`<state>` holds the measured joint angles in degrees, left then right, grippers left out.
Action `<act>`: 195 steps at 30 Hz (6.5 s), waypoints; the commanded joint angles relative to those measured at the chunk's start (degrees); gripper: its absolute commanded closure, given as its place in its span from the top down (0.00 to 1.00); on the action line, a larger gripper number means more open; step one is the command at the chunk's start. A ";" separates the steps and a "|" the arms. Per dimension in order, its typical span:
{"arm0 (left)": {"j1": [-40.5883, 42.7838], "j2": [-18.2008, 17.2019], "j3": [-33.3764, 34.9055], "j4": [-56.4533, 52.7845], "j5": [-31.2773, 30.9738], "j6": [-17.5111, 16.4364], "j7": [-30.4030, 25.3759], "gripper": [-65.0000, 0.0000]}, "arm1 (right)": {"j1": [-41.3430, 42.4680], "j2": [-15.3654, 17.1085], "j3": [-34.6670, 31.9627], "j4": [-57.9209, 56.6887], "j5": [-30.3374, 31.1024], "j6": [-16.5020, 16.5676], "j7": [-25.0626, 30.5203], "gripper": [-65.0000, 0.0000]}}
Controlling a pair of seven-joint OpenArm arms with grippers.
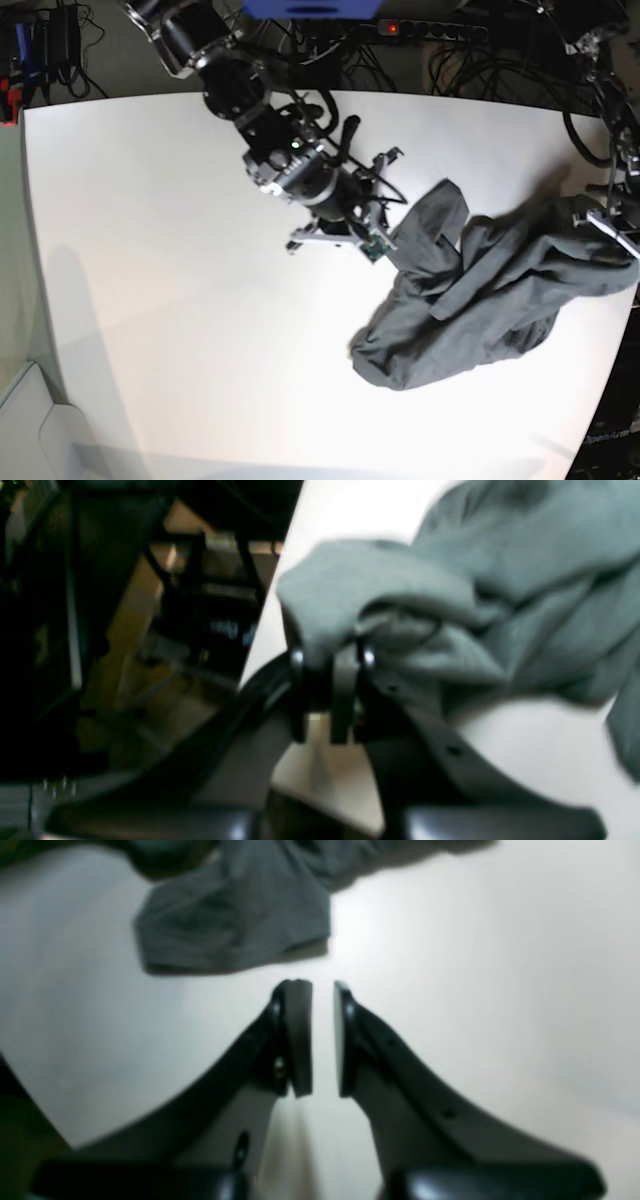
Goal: Layout the t-shirt on the table in an organized manner, then fold the t-shirt properly
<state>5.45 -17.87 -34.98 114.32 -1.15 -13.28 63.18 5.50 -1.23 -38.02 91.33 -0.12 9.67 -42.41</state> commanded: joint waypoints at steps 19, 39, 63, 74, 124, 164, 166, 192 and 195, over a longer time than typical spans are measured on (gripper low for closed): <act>7.78 3.14 -0.31 0.89 0.22 0.31 -6.96 0.68 | 13.54 -7.34 -0.44 -22.89 -0.01 0.13 7.64 0.36; 12.52 3.23 -5.77 1.15 -0.04 0.22 -6.96 0.68 | 18.11 -7.77 -0.27 -39.51 -0.01 0.13 20.22 0.25; 11.91 3.23 -5.85 1.15 -0.13 0.22 -7.13 0.68 | 13.98 13.59 24.09 14.03 -0.28 -0.13 -2.20 0.00; 12.52 4.81 -6.03 1.33 -0.13 0.14 -7.13 0.68 | 10.81 15.26 33.67 4.80 -0.28 -0.13 0.00 0.00; 13.58 7.71 -23.00 1.24 -0.13 -22.02 -6.96 0.68 | 7.65 6.03 26.72 -8.65 -0.28 -0.13 7.73 0.23; 11.91 8.86 -22.91 1.15 0.14 -22.02 -6.96 0.68 | 13.18 4.09 22.15 -24.12 -0.28 -0.22 18.28 0.23; 11.82 8.86 -22.91 1.15 0.14 -21.93 -6.96 0.68 | 13.18 4.09 22.15 -24.12 -0.36 -0.22 18.28 0.23; 8.66 9.65 -22.73 1.06 0.22 -21.58 -6.52 0.68 | 13.54 6.55 22.24 -24.47 -0.36 -0.22 18.37 0.23; 8.57 9.65 -22.73 1.06 0.22 -21.58 -6.61 0.68 | 13.62 6.47 22.24 -26.49 -0.36 -0.22 18.37 0.23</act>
<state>14.22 -7.33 -57.54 114.48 -0.71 -35.16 57.58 17.72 5.21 -15.92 64.03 -0.64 9.58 -25.21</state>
